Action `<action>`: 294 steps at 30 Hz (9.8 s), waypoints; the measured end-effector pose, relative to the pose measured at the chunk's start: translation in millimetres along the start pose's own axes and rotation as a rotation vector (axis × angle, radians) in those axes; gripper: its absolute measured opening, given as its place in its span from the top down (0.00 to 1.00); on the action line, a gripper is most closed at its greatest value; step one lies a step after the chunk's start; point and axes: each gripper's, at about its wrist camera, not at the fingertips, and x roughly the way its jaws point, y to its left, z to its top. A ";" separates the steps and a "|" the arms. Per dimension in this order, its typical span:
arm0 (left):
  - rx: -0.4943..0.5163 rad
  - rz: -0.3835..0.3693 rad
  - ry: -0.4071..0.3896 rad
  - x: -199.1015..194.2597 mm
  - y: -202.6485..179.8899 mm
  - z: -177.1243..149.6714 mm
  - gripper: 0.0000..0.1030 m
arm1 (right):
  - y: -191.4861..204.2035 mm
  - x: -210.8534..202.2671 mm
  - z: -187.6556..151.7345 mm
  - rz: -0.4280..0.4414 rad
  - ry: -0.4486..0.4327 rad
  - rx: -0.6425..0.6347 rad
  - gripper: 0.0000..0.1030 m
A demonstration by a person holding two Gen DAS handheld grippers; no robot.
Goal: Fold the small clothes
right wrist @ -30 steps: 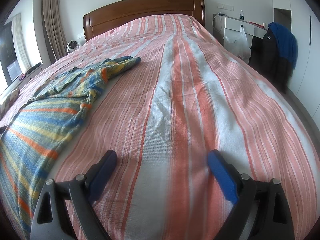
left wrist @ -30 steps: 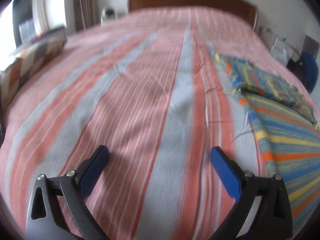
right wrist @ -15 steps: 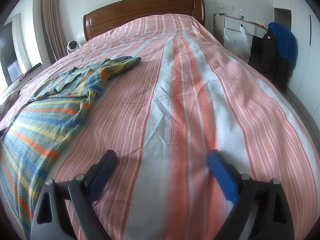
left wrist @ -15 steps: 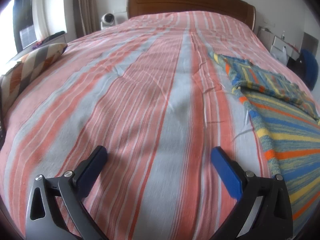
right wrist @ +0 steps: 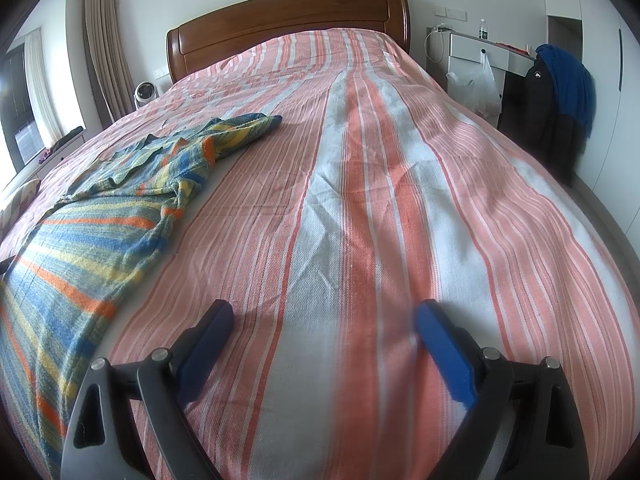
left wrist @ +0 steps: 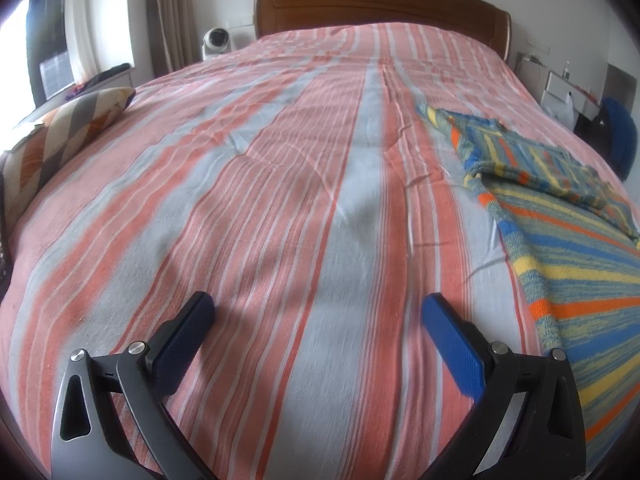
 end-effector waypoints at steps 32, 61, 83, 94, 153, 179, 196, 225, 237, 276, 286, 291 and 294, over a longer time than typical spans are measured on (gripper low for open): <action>0.066 -0.394 0.368 -87.8 -16.4 -54.9 0.03 | 69.5 -96.4 -22.0 0.358 0.294 -0.105 0.10; -0.125 -0.510 0.186 22.1 -65.5 154.7 0.96 | 64.1 -15.3 118.5 0.415 0.066 0.230 0.95; -0.137 -0.383 0.204 60.5 -37.5 129.4 0.19 | 126.4 92.3 207.7 0.489 0.289 0.082 0.68; -0.056 -0.317 -0.009 21.0 -34.0 36.3 0.10 | 327.3 219.6 216.0 0.632 0.605 0.039 0.63; 0.085 -0.148 0.019 29.0 -62.4 31.3 0.00 | 125.2 -48.6 -51.7 0.110 -0.030 -0.086 0.09; 0.606 -0.401 -0.035 -65.0 -299.1 5.7 0.07 | 58.9 -84.9 -18.2 0.199 -0.069 0.199 0.10; 0.654 -0.430 0.003 1.7 -415.7 20.2 0.94 | -3.4 159.6 161.0 0.613 0.299 0.546 0.65; -0.126 -0.352 0.089 7.7 -94.9 75.1 0.18 | 329.9 125.8 222.7 0.630 0.159 0.069 0.51; -0.134 -0.126 0.135 23.9 -69.8 74.5 0.24 | 279.2 18.1 74.8 0.393 0.181 -0.318 0.44; 0.021 -0.347 0.320 120.4 -129.7 172.9 0.98 | 190.7 -2.0 -2.0 0.294 0.021 -0.029 0.17; -0.013 -0.295 0.261 114.7 -103.5 161.6 0.90 | 190.4 -1.4 -1.8 0.293 0.019 -0.032 0.17; -0.045 -0.306 0.217 84.9 -91.6 156.9 0.28 | 190.9 -1.6 -2.0 0.292 0.019 -0.034 0.17; -0.018 -0.287 0.157 55.8 -83.3 148.6 0.17 | 190.0 -1.9 -2.0 0.297 0.018 -0.031 0.16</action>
